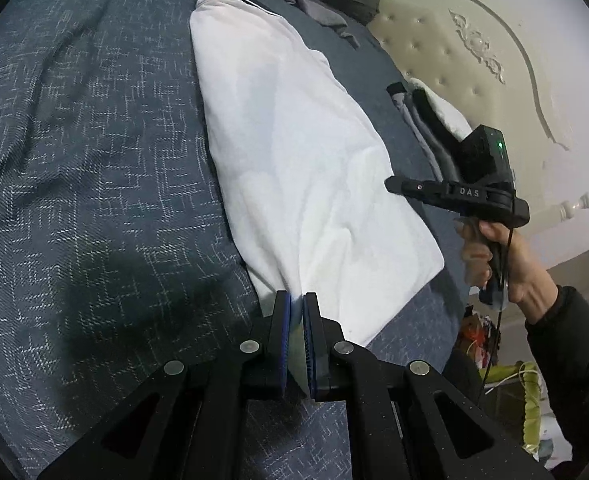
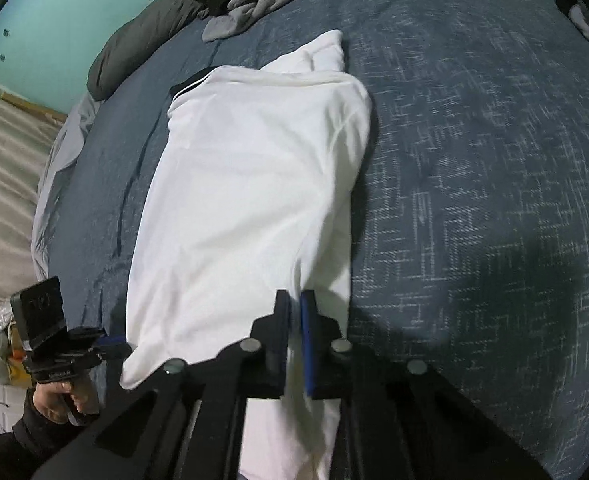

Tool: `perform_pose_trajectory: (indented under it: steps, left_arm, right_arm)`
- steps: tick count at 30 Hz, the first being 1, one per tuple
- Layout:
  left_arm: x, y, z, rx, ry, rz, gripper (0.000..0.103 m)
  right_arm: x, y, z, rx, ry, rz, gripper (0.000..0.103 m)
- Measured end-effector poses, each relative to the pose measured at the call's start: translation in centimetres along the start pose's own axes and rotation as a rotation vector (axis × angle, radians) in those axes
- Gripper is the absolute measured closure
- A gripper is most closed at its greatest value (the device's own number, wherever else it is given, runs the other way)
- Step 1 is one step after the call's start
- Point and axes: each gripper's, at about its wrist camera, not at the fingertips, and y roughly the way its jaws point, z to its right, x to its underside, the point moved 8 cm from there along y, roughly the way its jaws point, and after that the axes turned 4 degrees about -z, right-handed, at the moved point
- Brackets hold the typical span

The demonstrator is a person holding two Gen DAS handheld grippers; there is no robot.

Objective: Fold clothes

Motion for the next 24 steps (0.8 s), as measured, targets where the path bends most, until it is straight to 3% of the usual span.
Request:
perform_pose_trajectory:
  steps: [5, 16, 20, 24]
  left_arm:
    - [-0.2, -0.1, -0.3, -0.003, 0.004, 0.003, 0.100]
    - [-0.3, -0.9, -0.7, 0.008, -0.019, 0.005, 0.099]
    - [-0.3, -1.3, -0.4, 0.001, -0.019, 0.009, 0.098]
    - [0.1, -1.6, 0.4, -0.019, -0.011, -0.002, 0.098]
  right_arm:
    - [-0.1, -0.8, 0.5, -0.010, 0.017, 0.041, 0.099]
    - [0.7, -1.6, 0.3, -0.045, 0.045, 0.023, 0.097]
    - [2.5, -2.6, -0.3, -0.060, 0.017, -0.014, 0.084]
    - [4.7, -2.9, -0.8, -0.069, 0.006, -0.051, 0.081]
